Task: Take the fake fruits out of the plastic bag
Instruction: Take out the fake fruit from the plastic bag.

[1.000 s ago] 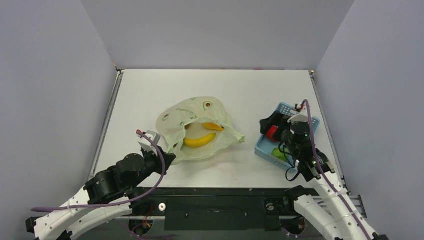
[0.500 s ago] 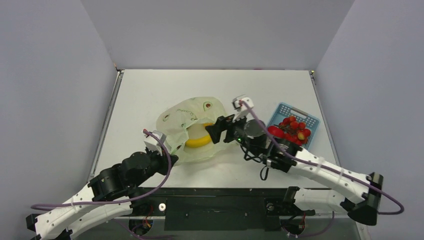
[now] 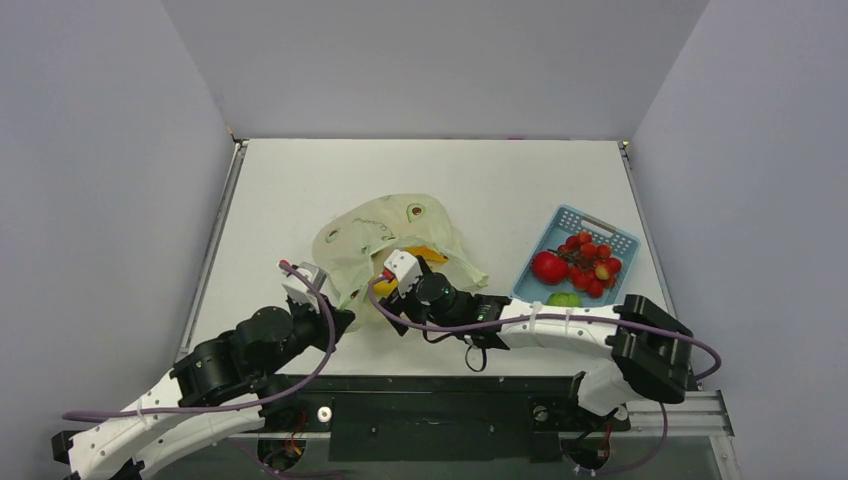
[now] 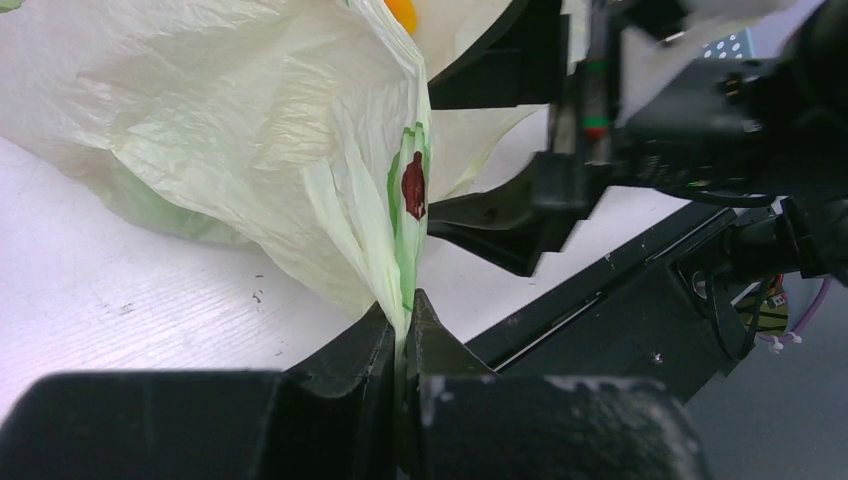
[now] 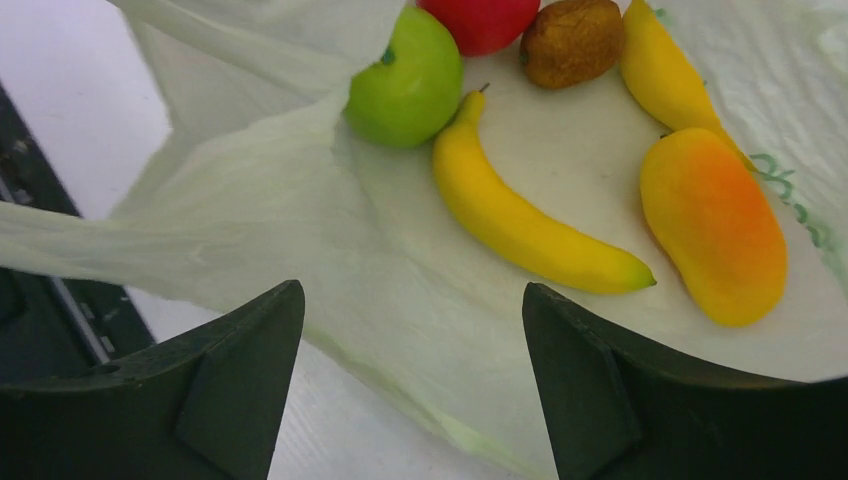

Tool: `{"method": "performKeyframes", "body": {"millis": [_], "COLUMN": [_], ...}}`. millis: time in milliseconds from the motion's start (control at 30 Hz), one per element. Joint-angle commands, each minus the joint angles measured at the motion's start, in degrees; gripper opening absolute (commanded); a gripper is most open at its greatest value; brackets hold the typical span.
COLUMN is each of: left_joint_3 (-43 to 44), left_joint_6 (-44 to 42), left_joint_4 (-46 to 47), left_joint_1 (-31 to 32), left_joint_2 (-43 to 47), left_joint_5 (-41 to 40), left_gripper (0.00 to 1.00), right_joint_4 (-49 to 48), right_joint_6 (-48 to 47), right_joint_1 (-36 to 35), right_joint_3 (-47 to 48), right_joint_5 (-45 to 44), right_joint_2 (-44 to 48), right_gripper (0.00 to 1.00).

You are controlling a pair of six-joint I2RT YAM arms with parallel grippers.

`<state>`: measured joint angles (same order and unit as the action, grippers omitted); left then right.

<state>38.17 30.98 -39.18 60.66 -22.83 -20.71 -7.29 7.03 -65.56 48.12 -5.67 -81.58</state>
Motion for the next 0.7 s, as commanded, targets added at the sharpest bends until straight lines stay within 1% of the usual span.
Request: {"method": "performKeyframes", "body": {"millis": [0, 67, 200, 233, 333, 467, 667], "left_joint_3": [0.41, 0.28, 0.19, 0.25, 0.22, 0.20, 0.09], "left_joint_6": [-0.38, -0.47, -0.48, -0.53, -0.52, -0.63, -0.57], "left_joint_4": [3.20, 3.40, 3.56, 3.53, 3.50, 3.61, 3.67], "left_joint_1": [0.29, 0.33, 0.33, 0.33, 0.33, 0.33, 0.42], "left_joint_2": [1.05, 1.33, 1.56, 1.51, 1.45, 1.49, 2.09], "left_joint_5": [0.37, 0.47, 0.63, 0.73, 0.88, 0.94, 1.37], "left_gripper": [0.00, 0.00, 0.00, 0.00, 0.00, 0.00, 0.00], "right_joint_4": [-9.36, -11.33, -15.66, -17.70, -19.61, -23.90, -21.34], "right_joint_6": [-6.56, -6.58, -11.55, -12.28, -13.39, -12.84, -15.17], "right_joint_1": [2.70, 4.18, 4.78, 4.85, 5.96, 8.55, 9.63], "right_joint_3": [0.54, 0.54, 0.48, 0.35, 1.30, 1.26, 4.99], "right_joint_5": [-2.59, 0.06, 1.71, 1.62, 0.62, 6.64, 11.38], "right_joint_2": [-5.42, -7.86, -12.39, -13.85, -16.46, -19.93, -24.89], "right_gripper": [0.75, 0.72, 0.69, 0.69, 0.70, 0.72, 0.75]}}
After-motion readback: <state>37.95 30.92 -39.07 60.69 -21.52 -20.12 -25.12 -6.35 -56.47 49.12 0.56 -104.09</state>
